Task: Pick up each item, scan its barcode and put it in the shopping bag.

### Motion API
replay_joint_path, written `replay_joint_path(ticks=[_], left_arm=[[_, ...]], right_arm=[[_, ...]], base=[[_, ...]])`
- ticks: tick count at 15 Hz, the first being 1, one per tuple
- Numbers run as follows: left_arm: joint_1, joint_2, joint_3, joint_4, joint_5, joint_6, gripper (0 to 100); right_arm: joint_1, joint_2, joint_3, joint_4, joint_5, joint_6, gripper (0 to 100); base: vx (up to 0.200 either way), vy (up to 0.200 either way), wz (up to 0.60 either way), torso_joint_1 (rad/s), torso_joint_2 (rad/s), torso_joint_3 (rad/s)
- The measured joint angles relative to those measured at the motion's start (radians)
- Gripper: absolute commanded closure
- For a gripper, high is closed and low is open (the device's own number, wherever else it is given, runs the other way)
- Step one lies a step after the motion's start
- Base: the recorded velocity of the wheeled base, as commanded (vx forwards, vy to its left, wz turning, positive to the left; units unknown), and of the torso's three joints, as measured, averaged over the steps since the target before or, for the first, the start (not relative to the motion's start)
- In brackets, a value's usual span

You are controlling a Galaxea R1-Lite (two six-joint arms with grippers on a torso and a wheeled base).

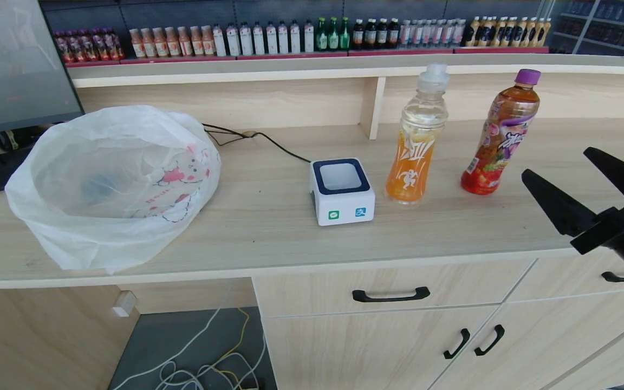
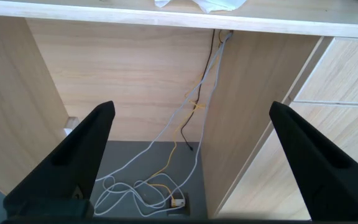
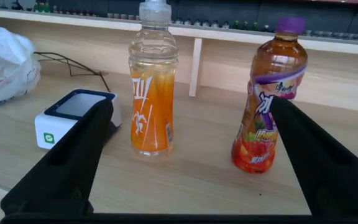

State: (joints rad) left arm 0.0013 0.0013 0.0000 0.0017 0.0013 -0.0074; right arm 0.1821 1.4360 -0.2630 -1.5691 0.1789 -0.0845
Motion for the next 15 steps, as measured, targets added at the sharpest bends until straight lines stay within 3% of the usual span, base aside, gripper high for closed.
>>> replay_joint_path(ticks=[7, 11, 15], left_arm=[[0.000, 0.000, 0.000, 0.000, 0.000, 0.002, 0], [-0.001, 0.000, 0.000, 0.000, 0.000, 0.003, 0], [0.000, 0.000, 0.000, 0.000, 0.000, 0.002, 0]], right_arm=[[0.044, 0.153, -0.059, -0.001, -0.006, -0.021, 0], [0.065, 0.174, -0.073, -0.001, -0.113, -0.022, 0], [0.073, 0.187, -0.075, -0.001, -0.117, -0.020, 0]], base=[[0.000, 0.000, 0.00, 0.000, 0.00, 0.000], [0.000, 0.000, 0.00, 0.000, 0.00, 0.000], [0.000, 0.000, 0.00, 0.000, 0.00, 0.000]])
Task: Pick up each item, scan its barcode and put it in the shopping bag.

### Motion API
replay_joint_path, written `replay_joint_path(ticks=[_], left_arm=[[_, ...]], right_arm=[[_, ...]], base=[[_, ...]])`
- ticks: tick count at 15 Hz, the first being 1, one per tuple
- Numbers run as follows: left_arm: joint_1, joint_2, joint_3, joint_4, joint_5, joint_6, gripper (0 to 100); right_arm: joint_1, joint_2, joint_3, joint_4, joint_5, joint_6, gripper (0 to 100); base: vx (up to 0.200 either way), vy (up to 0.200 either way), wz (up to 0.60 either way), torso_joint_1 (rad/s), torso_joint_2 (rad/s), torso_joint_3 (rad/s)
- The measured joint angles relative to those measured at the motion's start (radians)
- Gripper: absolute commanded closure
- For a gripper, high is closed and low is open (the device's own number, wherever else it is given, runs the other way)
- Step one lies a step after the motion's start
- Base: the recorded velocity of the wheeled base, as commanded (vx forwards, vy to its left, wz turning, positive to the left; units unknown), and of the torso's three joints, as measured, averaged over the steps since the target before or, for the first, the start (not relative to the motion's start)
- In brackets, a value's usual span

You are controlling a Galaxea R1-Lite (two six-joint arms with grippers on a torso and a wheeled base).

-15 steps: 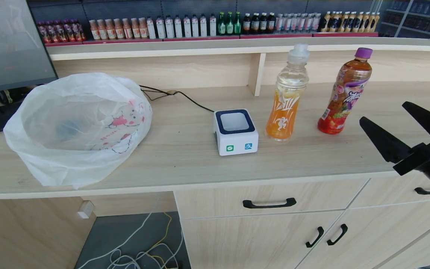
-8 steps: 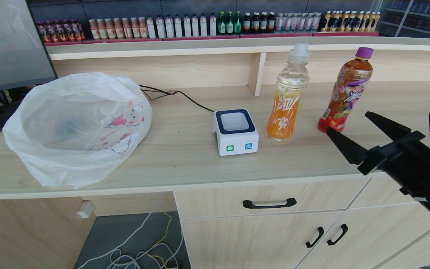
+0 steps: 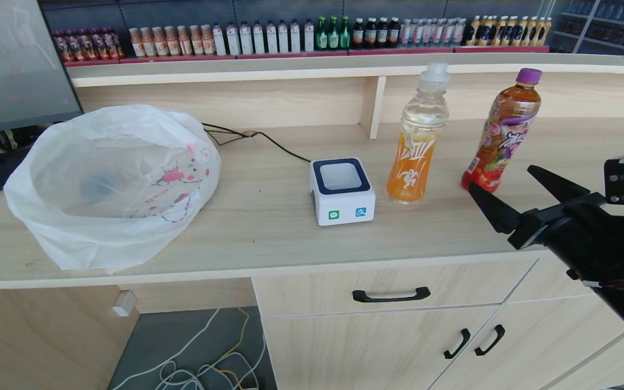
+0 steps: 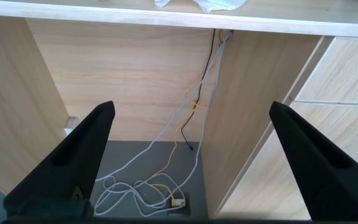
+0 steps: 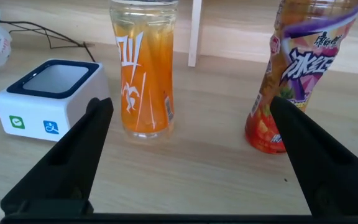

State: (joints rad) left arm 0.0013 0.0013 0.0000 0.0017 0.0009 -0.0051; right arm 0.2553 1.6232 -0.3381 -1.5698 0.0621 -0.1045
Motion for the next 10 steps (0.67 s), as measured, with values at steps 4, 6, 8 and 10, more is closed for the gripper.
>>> replay_joint_path(ticks=[4, 6, 8, 10], left_arm=[[0.000, 0.000, 0.000, 0.000, 0.000, -0.002, 0], [0.000, 0.000, 0.000, 0.000, 0.000, -0.002, 0], [0.000, 0.000, 0.000, 0.000, 0.000, -0.003, 0], [0.000, 0.000, 0.000, 0.000, 0.000, -0.003, 0]], right_arm=[[0.003, 0.053, -0.081, 0.000, 0.004, 0.000, 0], [0.008, 0.087, -0.123, 0.000, 0.006, -0.021, 0], [0.030, 0.127, -0.174, 0.000, 0.000, -0.037, 0], [0.071, 0.158, -0.194, 0.000, -0.002, -0.037, 0]], base=[[0.000, 0.000, 0.00, 0.000, 0.00, 0.000], [0.000, 0.000, 0.00, 0.000, 0.00, 0.000], [0.000, 0.000, 0.00, 0.000, 0.00, 0.000], [0.000, 0.000, 0.00, 0.000, 0.00, 0.000]])
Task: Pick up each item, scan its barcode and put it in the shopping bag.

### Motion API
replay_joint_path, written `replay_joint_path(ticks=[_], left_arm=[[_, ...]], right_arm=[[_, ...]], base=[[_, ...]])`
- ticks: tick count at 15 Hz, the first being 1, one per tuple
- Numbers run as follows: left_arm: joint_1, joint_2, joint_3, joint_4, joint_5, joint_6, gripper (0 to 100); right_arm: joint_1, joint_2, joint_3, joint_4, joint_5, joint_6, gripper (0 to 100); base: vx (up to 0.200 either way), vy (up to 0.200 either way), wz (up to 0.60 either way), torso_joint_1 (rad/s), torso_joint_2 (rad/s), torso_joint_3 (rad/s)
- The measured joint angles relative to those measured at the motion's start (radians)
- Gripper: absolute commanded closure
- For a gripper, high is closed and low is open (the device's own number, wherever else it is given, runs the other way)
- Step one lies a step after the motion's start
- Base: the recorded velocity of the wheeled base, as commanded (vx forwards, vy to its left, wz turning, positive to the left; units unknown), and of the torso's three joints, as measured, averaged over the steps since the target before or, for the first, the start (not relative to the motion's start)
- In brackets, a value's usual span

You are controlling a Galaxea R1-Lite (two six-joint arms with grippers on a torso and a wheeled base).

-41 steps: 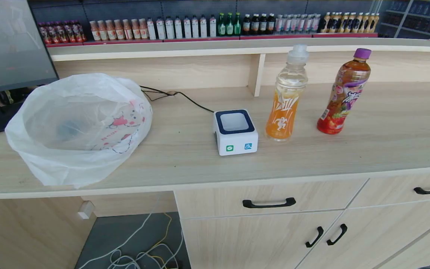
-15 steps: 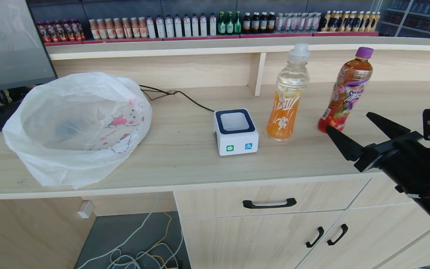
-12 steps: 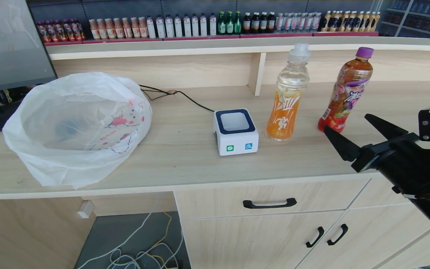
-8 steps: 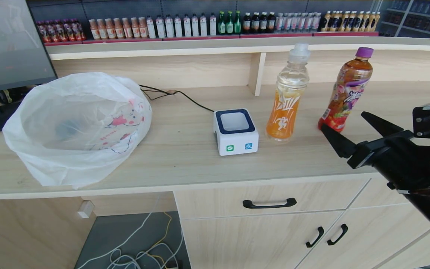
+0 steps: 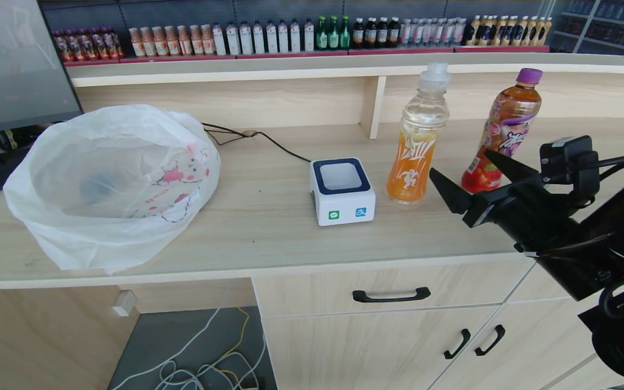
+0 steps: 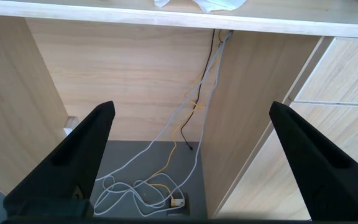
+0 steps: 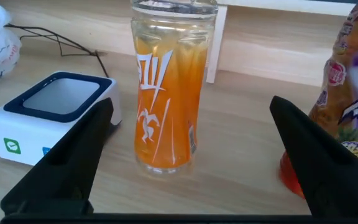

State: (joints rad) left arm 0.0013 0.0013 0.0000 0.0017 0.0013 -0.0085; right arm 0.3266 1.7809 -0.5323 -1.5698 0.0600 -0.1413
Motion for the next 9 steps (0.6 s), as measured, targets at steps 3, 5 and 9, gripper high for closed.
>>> replay_joint_path(ticks=[3, 5, 9], left_arm=[[0.000, 0.000, 0.000, 0.000, 0.000, 0.000, 0], [0.000, 0.000, 0.000, 0.000, 0.000, 0.000, 0], [0.000, 0.000, 0.000, 0.000, 0.000, 0.001, 0]], right_arm=[[0.046, 0.036, -0.012, 0.000, 0.001, 0.005, 0], [0.056, 0.051, -0.048, 0.031, 0.001, 0.009, 0], [0.066, 0.059, -0.152, 0.181, -0.093, 0.065, 0]], base=[[0.000, 0.000, 0.00, 0.000, 0.00, 0.000], [0.000, 0.000, 0.00, 0.000, 0.00, 0.000], [0.000, 0.000, 0.00, 0.000, 0.00, 0.000]])
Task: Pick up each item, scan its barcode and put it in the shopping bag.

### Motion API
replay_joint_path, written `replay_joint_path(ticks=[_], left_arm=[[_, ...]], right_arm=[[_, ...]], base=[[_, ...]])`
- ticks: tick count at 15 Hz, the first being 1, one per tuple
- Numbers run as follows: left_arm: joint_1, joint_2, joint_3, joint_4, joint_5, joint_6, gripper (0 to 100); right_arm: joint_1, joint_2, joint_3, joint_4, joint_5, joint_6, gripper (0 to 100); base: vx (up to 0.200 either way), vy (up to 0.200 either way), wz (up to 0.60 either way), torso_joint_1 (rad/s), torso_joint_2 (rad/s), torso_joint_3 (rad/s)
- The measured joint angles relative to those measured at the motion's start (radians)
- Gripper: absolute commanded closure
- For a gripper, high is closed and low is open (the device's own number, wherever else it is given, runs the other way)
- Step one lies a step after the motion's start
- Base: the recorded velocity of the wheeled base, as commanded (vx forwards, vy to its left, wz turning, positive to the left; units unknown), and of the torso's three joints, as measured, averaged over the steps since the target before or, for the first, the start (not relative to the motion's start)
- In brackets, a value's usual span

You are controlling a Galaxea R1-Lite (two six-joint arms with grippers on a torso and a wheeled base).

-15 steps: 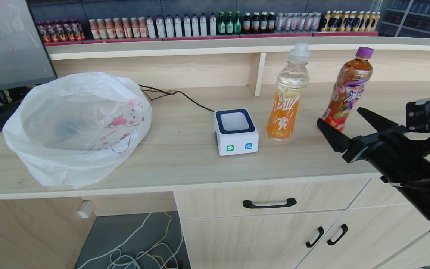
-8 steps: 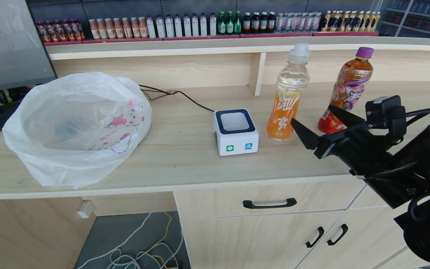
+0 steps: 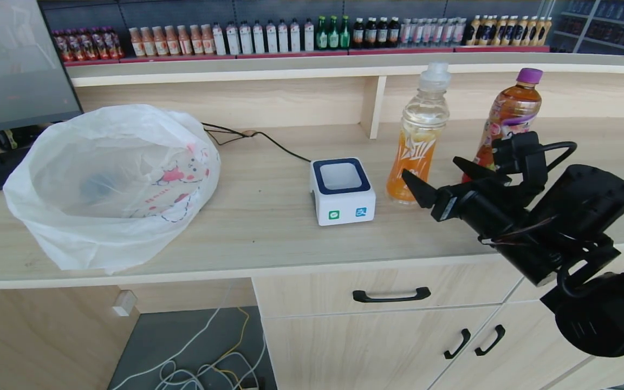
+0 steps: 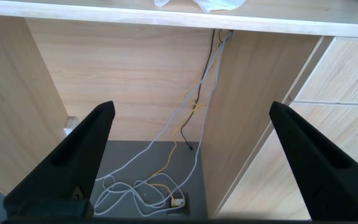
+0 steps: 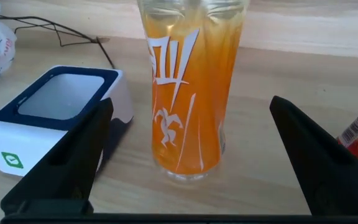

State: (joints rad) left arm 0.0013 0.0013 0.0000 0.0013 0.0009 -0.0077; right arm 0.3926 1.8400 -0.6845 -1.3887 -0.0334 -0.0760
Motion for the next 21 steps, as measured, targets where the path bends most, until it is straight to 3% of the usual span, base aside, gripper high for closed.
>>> replay_joint_path(ticks=[9, 17, 21], left_arm=[[0.000, 0.000, 0.000, 0.000, 0.000, 0.001, 0], [0.000, 0.000, 0.000, 0.000, 0.000, 0.001, 0], [0.000, 0.000, 0.000, 0.000, 0.000, 0.000, 0]], right_arm=[[0.000, 0.026, -0.170, 0.125, -0.009, 0.016, 0], [-0.021, 0.073, -0.230, 0.160, -0.010, 0.036, 0], [-0.022, 0.092, -0.294, 0.242, -0.009, 0.036, 0]], base=[[0.000, 0.000, 0.00, 0.000, 0.00, 0.000], [0.000, 0.000, 0.00, 0.000, 0.00, 0.000], [0.000, 0.000, 0.00, 0.000, 0.00, 0.000]])
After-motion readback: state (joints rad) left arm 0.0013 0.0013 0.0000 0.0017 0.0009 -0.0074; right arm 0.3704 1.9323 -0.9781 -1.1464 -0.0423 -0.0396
